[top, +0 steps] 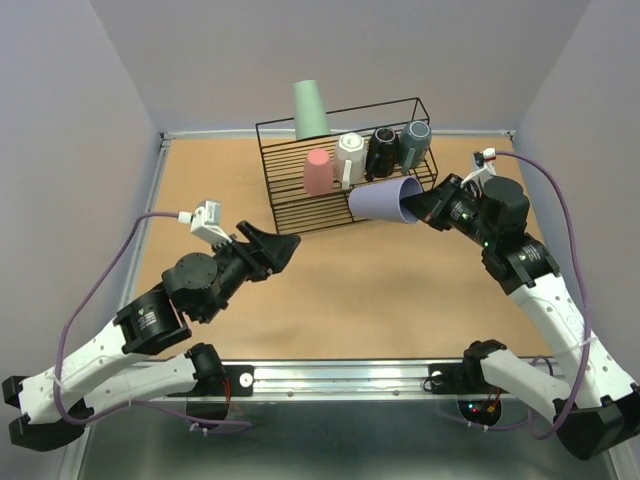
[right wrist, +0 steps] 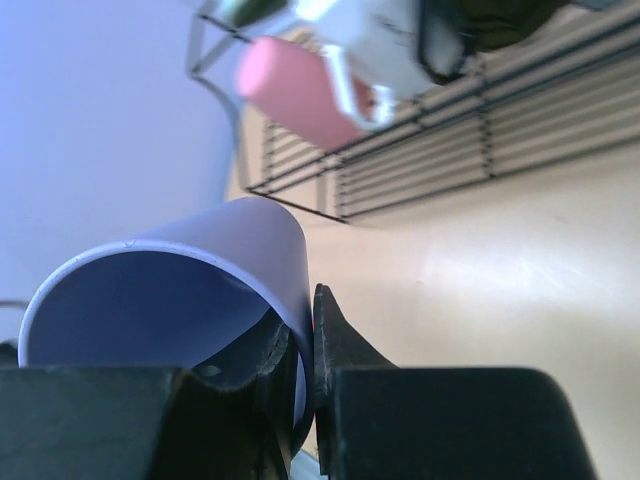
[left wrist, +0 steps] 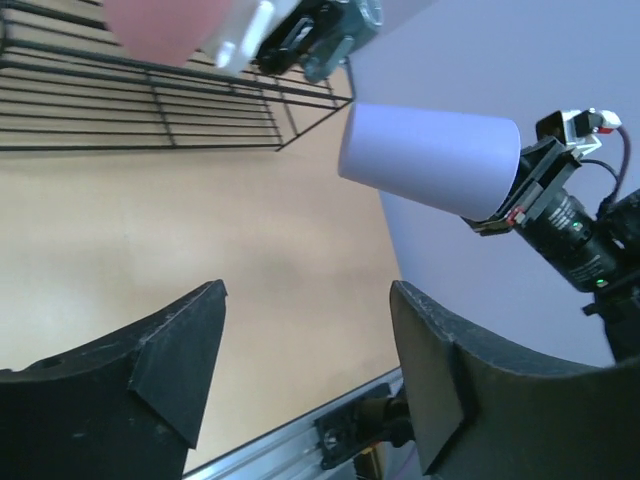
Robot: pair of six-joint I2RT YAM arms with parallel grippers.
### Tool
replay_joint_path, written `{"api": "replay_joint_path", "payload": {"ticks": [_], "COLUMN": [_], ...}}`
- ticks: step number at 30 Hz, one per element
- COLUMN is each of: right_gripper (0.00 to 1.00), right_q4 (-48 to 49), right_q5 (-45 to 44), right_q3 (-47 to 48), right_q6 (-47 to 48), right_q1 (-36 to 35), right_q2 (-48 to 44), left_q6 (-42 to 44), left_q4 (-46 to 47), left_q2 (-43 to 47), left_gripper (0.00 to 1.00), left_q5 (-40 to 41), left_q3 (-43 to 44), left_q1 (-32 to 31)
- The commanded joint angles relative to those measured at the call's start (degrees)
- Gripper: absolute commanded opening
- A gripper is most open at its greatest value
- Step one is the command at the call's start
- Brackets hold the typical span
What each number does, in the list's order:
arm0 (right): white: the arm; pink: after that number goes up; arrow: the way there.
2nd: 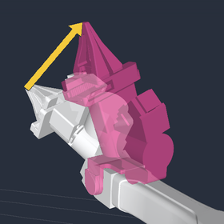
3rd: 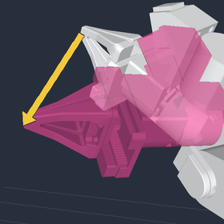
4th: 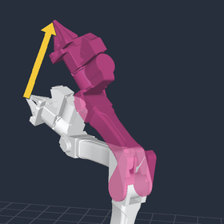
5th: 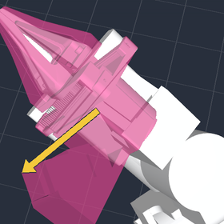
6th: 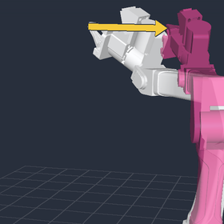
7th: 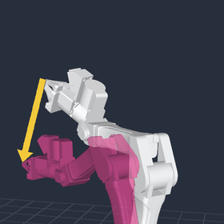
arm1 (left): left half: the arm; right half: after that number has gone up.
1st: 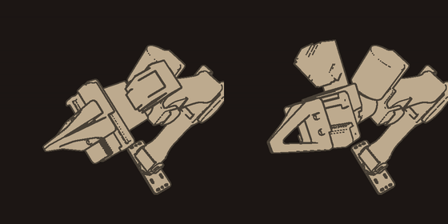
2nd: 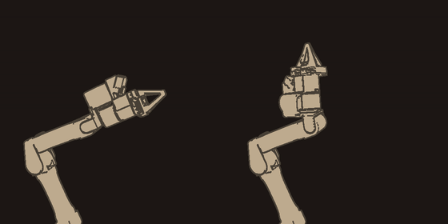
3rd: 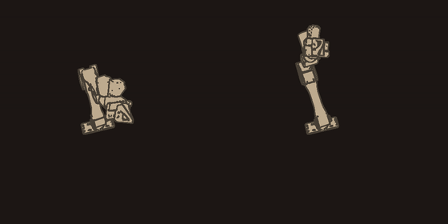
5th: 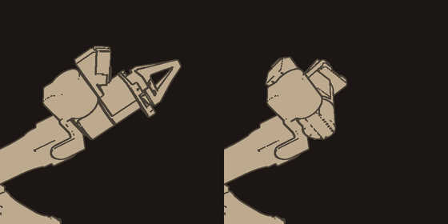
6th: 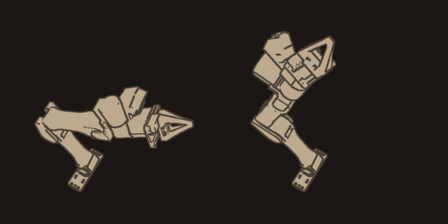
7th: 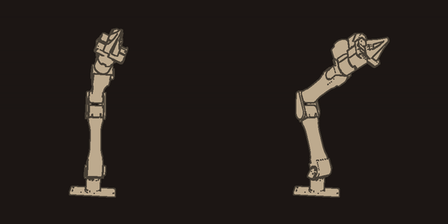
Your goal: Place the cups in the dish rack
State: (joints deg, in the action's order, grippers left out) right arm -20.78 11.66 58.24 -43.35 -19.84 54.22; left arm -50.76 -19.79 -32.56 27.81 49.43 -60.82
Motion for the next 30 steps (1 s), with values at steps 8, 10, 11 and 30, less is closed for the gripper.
{"api": "replay_joint_path", "payload": {"ticks": [8, 10, 11, 30], "right_gripper": [0.0, 0.0, 0.0, 0.0], "right_q4": [33.2, 36.3, 40.3, 50.4], "right_q5": [16.3, 17.3, 17.7, 19.1], "right_q3": [-1.9, -2.8, -3.3, -5.1], "right_q6": [-16.7, -18.9, -20.3, -30.7], "right_q1": [0.3, 0.3, 0.3, 0.2], "right_q2": [-3.6, -3.6, -3.5, -1.7], "left_q6": [0.7, 0.1, 0.0, 9.6], "left_q4": [24.4, 28.5, 30.0, 66.9], "left_q2": [-16.5, -17.5, -18.0, -22.9], "left_gripper": [0.86, 0.87, 0.87, 0.92], "left_q5": [-12.6, -13.0, -13.0, -12.5], "left_q3": [11.2, 10.9, 10.4, 2.9], "left_q1": [-0.4, -0.4, -0.4, -0.4]}}
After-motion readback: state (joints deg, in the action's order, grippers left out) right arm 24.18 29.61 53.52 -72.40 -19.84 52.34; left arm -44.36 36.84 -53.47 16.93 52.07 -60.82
